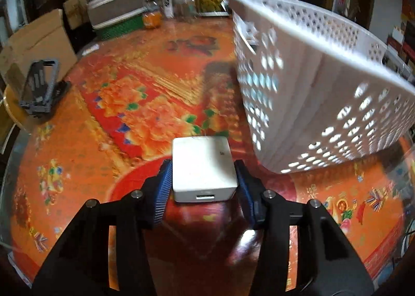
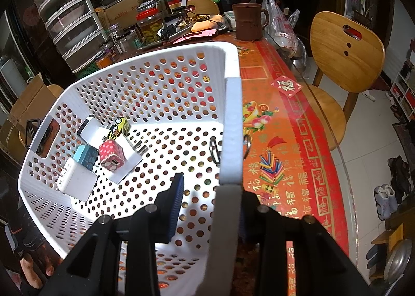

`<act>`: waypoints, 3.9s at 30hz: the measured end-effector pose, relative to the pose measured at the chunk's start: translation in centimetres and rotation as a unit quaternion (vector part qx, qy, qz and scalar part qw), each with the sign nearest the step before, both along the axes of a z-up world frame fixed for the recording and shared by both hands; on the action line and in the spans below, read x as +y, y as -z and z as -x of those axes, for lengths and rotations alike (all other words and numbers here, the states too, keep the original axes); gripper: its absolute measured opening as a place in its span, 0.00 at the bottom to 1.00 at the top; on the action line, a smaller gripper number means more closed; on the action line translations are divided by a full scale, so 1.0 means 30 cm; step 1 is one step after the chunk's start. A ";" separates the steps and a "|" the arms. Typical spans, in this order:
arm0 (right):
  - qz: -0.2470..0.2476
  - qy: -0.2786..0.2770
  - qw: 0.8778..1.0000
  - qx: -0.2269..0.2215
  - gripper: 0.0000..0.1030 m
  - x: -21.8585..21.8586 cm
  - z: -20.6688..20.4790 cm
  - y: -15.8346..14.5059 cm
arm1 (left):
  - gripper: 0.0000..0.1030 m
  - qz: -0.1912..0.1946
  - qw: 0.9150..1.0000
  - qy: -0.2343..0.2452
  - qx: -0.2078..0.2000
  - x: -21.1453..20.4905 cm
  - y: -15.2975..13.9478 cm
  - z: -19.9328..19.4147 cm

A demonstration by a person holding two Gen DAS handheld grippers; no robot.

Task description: Organize rigid objects

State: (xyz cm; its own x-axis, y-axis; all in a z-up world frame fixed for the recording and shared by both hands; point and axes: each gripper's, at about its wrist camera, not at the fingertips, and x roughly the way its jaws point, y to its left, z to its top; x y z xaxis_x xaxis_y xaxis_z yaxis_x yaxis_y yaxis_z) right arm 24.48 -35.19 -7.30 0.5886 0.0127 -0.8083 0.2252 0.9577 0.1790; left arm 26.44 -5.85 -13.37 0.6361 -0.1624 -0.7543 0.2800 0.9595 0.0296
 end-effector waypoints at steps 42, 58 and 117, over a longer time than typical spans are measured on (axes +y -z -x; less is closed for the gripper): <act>0.000 0.001 1.000 0.000 0.36 0.010 -0.002 -0.001 | 0.42 -0.025 0.991 0.008 -0.132 -0.226 -0.609 -0.080; 0.000 0.001 1.000 0.000 0.36 0.010 -0.002 -0.001 | 0.42 -0.032 0.996 0.064 -0.051 -0.488 -0.410 -0.135; 0.091 0.008 0.974 -0.207 1.00 0.470 0.992 -0.364 | 0.99 0.054 0.983 0.011 -0.173 0.088 -0.580 0.984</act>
